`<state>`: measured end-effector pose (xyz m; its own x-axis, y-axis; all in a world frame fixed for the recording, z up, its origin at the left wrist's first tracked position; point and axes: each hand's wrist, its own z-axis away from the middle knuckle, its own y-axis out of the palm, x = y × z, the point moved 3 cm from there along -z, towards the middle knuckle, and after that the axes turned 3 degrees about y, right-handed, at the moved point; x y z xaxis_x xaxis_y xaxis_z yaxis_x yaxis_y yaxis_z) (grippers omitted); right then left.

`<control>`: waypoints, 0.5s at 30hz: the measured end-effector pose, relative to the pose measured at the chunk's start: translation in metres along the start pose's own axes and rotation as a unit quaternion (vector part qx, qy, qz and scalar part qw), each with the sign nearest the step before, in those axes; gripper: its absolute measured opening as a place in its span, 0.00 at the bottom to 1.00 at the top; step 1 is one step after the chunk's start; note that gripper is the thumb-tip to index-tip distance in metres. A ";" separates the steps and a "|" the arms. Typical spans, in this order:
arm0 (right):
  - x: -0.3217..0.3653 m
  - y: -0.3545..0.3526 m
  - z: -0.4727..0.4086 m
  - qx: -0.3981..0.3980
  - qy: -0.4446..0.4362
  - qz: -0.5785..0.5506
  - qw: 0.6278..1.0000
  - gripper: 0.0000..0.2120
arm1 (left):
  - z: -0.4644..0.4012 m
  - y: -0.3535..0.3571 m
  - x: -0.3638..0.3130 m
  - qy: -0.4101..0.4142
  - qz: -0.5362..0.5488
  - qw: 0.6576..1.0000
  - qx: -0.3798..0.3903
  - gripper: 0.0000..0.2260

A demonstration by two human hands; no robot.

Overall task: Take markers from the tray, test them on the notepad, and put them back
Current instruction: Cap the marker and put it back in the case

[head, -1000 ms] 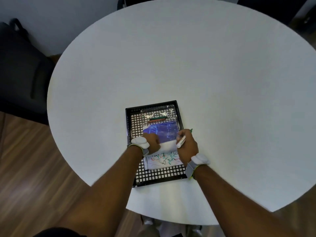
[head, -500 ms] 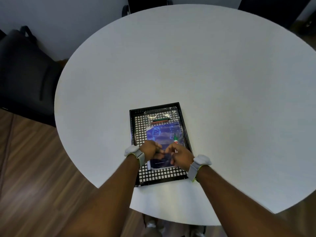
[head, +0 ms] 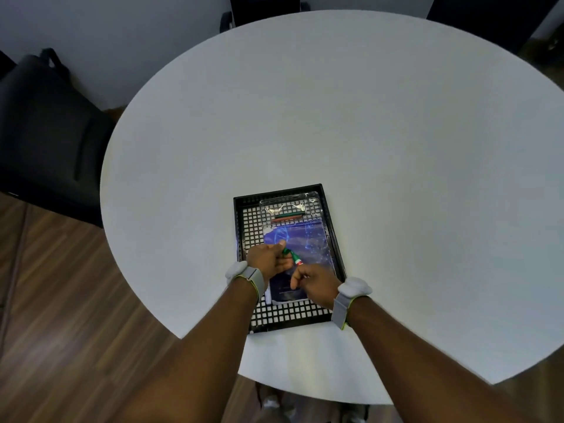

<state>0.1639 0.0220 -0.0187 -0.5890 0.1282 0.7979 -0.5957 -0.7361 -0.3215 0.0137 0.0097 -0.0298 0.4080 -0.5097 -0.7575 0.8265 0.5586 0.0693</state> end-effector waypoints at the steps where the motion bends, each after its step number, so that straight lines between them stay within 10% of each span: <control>1: -0.001 0.000 0.000 -0.002 0.000 0.003 1.000 0.18 | 0.001 0.000 0.000 0.001 -0.004 1.000 -0.003 0.10; 15: -0.001 0.000 -0.003 0.016 0.042 -0.073 0.996 0.15 | 0.013 0.014 -0.006 0.056 -0.127 0.988 0.068 0.11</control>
<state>0.1627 0.0235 -0.0211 -0.5425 0.2898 0.7885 -0.6614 -0.7260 -0.1882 0.0281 0.0124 -0.0156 0.1411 -0.5431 -0.8277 0.9442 0.3253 -0.0524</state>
